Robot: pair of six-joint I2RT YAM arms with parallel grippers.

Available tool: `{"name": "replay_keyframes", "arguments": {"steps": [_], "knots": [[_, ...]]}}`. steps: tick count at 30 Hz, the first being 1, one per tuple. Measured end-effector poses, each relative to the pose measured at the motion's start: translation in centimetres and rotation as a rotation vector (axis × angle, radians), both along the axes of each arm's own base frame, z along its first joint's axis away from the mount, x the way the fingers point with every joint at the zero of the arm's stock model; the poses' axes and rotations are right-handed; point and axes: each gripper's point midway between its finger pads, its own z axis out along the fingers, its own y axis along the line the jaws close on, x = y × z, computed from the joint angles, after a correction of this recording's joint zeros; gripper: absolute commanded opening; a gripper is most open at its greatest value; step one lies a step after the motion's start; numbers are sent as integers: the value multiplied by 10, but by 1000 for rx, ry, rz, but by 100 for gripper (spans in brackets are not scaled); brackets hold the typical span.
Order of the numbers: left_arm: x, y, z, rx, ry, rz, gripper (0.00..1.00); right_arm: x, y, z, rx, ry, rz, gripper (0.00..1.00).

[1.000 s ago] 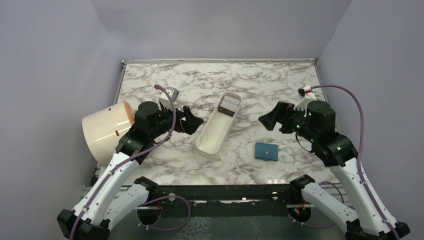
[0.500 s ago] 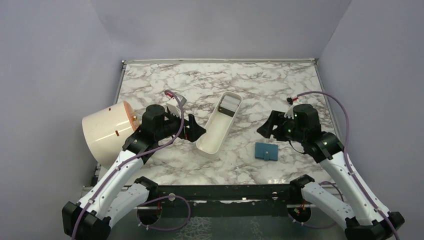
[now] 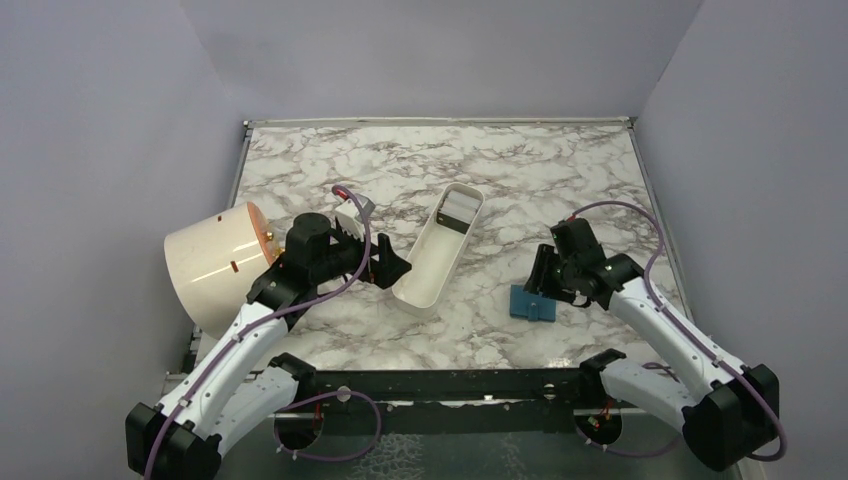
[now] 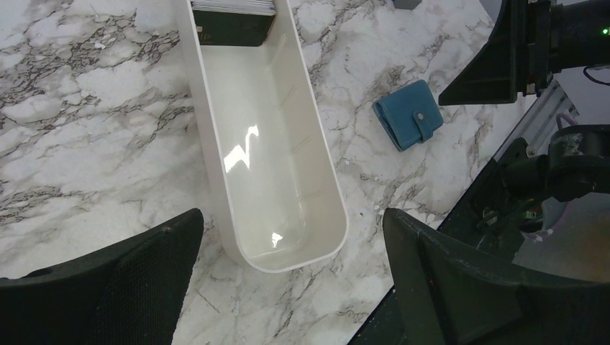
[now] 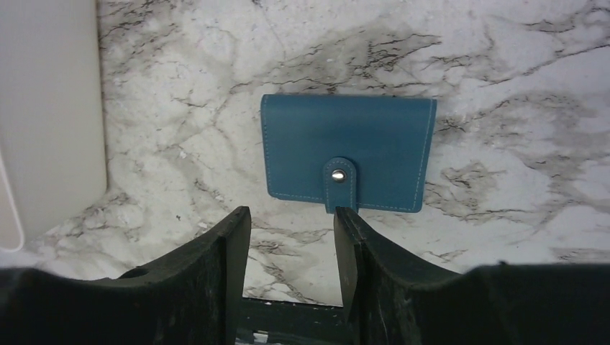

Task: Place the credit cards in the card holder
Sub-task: Open the card holder at the center of the board.

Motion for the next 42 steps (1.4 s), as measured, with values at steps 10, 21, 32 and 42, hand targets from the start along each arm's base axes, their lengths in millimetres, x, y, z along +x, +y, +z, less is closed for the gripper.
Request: {"name": "replay_keyframes", "arguments": {"steps": [10,21,32,42], "knots": [[-4,0,6,-13,-29,-13,98,-3,-7,-24,-87,92,-60,46],[-7,3,14,-20,-73,-17,98,-12,-6,-48,-170,188,-47,45],[-7,3,14,-17,-79,-15,97,-16,-3,-72,-261,249,-13,36],[-3,9,7,6,-57,25,93,-12,7,-71,-307,180,68,2]]}}
